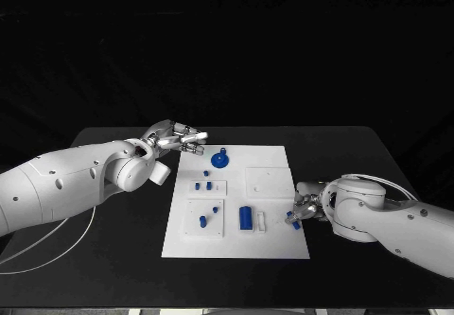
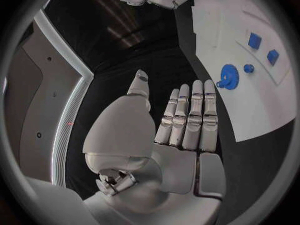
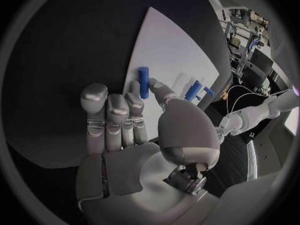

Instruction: Assemble the parts on the task board

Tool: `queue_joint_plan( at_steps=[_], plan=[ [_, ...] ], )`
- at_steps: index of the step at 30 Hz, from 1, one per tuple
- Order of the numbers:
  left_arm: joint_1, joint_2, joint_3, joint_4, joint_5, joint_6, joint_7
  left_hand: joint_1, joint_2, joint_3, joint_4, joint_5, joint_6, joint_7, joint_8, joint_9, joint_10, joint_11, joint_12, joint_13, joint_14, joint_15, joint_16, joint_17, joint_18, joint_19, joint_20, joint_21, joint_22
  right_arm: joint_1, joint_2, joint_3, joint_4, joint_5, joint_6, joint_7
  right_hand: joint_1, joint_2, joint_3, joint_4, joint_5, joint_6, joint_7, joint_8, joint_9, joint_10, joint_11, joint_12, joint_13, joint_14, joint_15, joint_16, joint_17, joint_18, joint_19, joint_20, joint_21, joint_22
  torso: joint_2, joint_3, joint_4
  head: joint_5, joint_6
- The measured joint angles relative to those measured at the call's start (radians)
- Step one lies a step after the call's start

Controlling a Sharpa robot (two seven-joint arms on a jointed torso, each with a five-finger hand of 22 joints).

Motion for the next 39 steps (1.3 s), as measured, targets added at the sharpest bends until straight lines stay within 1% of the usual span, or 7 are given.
queue_joint_plan(
  at_steps=[7, 9, 12, 29, 33, 37, 39],
  plan=[
    [0.000, -0.002, 0.000, 0.001, -0.001, 0.000, -0.003, 0.000, 0.000, 0.000, 0.000, 0.000, 0.000, 0.000, 0.000, 0.000, 0.000, 0.000, 0.000, 0.000, 0.000, 0.000, 0.000, 0.000, 0.000, 0.000, 0.000, 0.000, 0.000, -0.001, -0.002, -0.002, 0.003, 0.019, -0.006, 0.004, -0.015, 0.015, 0.046, 0.046, 0.172, -0.008, 0.005, -0.003, 0.035, -0.007, 0.000, -0.004, -0.004, -0.001, 0.002, -0.004, 0.001, 0.000, 0.000, 0.000, 0.002, 0.000, 0.000, 0.0002, -0.0002, 0.002, 0.000],
    [0.000, -0.003, 0.000, 0.002, -0.001, 0.000, -0.003, 0.000, 0.000, 0.003, 0.004, 0.000, 0.000, 0.000, 0.000, 0.000, 0.000, 0.000, 0.000, 0.000, 0.000, 0.000, 0.000, 0.000, 0.000, 0.000, 0.000, 0.000, -0.001, -0.002, -0.003, -0.004, 0.003, 0.033, -0.012, 0.005, -0.021, 0.020, 0.078, 0.078, 0.212, -0.013, 0.010, -0.004, 0.119, -0.011, 0.003, -0.004, -0.005, -0.002, 0.003, -0.008, 0.003, -0.003, 0.000, 0.000, 0.011, 0.000, 0.000, 0.0009, -0.0002, 0.003, 0.000],
    [0.000, -0.004, 0.000, 0.002, -0.002, 0.001, -0.005, 0.000, 0.000, 0.003, 0.004, 0.000, 0.000, 0.000, 0.000, 0.000, 0.000, 0.000, 0.000, 0.000, 0.000, 0.000, 0.000, 0.000, 0.000, 0.000, 0.000, 0.000, -0.001, -0.003, -0.004, -0.004, -0.002, 0.066, -0.031, 0.005, -0.038, 0.018, 0.109, 0.109, 0.255, -0.015, 0.012, -0.003, 0.122, -0.012, 0.005, -0.004, -0.005, -0.004, 0.003, -0.008, 0.005, -0.009, 0.000, 0.000, 0.027, 0.000, 0.000, 0.0015, -0.0002, 0.003, 0.000],
    [0.000, -0.004, 0.000, 0.003, -0.005, 0.002, -0.010, 0.000, 0.000, 0.003, 0.003, 0.000, 0.000, 0.000, 0.000, 0.000, 0.000, 0.000, 0.000, 0.000, 0.000, 0.000, 0.000, 0.000, 0.000, 0.000, 0.000, 0.000, -0.001, -0.017, -0.011, -0.012, 0.003, 0.302, -0.234, -0.003, -0.059, 0.000, 0.126, 0.126, 0.279, -0.019, 0.016, -0.008, 0.068, -0.010, 0.003, -0.004, -0.006, -0.004, 0.000, -0.011, 0.007, -0.009, 0.000, 0.000, 0.056, 0.000, 0.001, 0.0027, -0.0006, 0.009, -0.003],
    [0.000, -0.004, 0.000, 0.003, -0.006, 0.002, -0.011, 0.000, 0.000, 0.003, 0.004, 0.000, 0.000, 0.000, 0.000, 0.000, 0.000, 0.000, 0.000, 0.000, 0.000, 0.000, 0.000, 0.000, 0.000, 0.000, 0.000, 0.000, -0.001, -0.019, -0.012, -0.010, 0.012, 0.354, -0.264, 0.000, -0.059, 0.000, 0.125, 0.111, 0.267, -0.021, 0.018, -0.011, -0.096, -0.010, 0.003, -0.007, -0.009, -0.004, 0.000, -0.016, 0.006, -0.009, 0.000, 0.000, 0.056, 0.000, 0.001, 0.0024, -0.0006, 0.009, -0.003],
    [0.000, -0.004, 0.000, 0.002, -0.007, 0.003, -0.012, 0.000, 0.000, 0.003, 0.004, 0.000, 0.000, 0.000, 0.000, 0.000, 0.000, 0.000, 0.000, 0.000, 0.000, 0.000, 0.000, 0.000, 0.000, 0.000, 0.000, 0.000, -0.001, -0.019, -0.011, -0.007, 0.018, 0.409, -0.288, 0.011, -0.059, -0.001, 0.154, 0.073, 0.264, -0.021, 0.018, -0.011, -0.388, -0.010, 0.003, -0.009, -0.009, -0.005, -0.002, -0.016, 0.005, -0.009, 0.000, 0.000, 0.056, 0.000, 0.001, 0.0022, -0.0002, 0.010, -0.004],
    [0.000, -0.004, -0.001, 0.002, -0.008, 0.004, -0.013, 0.000, 0.000, 0.003, 0.004, 0.000, 0.000, 0.000, 0.000, 0.000, 0.000, 0.000, 0.000, 0.000, 0.000, 0.000, 0.000, 0.000, 0.000, 0.000, 0.000, 0.000, -0.001, -0.018, -0.009, -0.005, 0.021, 0.437, -0.298, 0.020, -0.060, -0.002, 0.184, 0.037, 0.261, -0.021, 0.018, -0.011, -0.602, -0.010, 0.003, -0.009, -0.009, -0.007, -0.004, -0.016, 0.005, -0.009, 0.000, 0.000, 0.053, 0.000, 0.001, 0.0022, -0.0002, 0.010, -0.005]
  ],
)
